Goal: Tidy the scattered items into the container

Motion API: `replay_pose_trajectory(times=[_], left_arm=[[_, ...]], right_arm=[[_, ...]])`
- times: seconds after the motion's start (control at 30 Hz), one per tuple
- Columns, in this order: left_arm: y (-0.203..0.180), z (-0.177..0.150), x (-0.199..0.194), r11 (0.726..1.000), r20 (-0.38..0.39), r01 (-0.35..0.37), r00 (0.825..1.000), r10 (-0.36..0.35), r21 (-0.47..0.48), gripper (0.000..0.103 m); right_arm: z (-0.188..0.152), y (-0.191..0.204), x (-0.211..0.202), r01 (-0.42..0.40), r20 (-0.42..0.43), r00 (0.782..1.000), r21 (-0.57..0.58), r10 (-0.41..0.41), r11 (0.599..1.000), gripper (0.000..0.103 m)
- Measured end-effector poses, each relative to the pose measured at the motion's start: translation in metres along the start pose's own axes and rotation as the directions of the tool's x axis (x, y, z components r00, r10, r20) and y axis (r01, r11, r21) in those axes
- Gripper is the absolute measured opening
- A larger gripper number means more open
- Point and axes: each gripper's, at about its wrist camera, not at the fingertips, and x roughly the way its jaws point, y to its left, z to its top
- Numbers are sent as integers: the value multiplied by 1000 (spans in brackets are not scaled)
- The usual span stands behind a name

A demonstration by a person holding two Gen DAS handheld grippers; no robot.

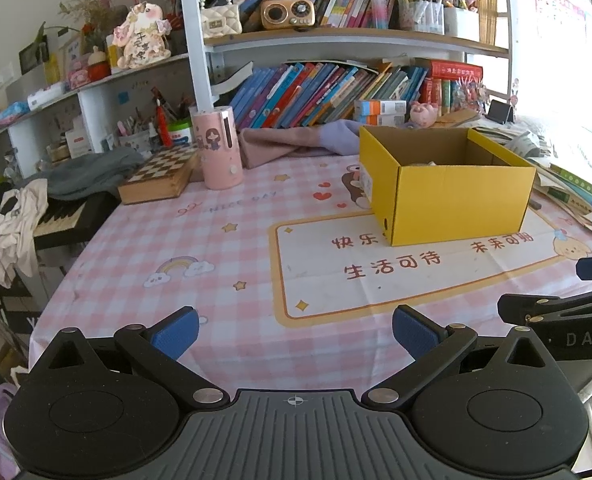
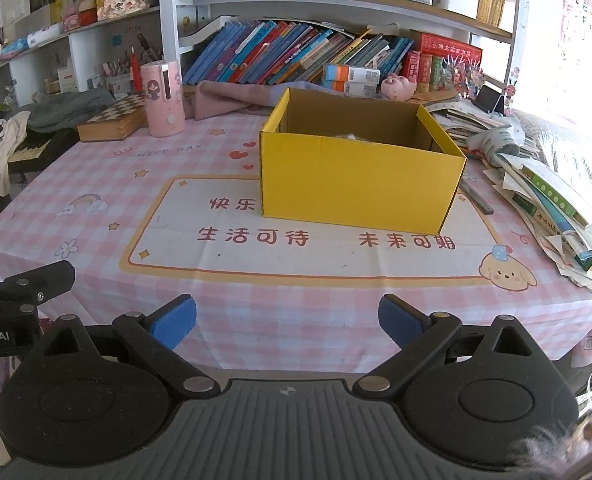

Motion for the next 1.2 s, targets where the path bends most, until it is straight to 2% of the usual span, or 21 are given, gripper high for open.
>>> replay_pose_trajectory(times=[1.2], left_arm=[[-1,-2,-1,1000,2,24,1000,-24,2,103]], right_arm=[[-1,-1,1,2,-4,1000,4,-2,1000,99]])
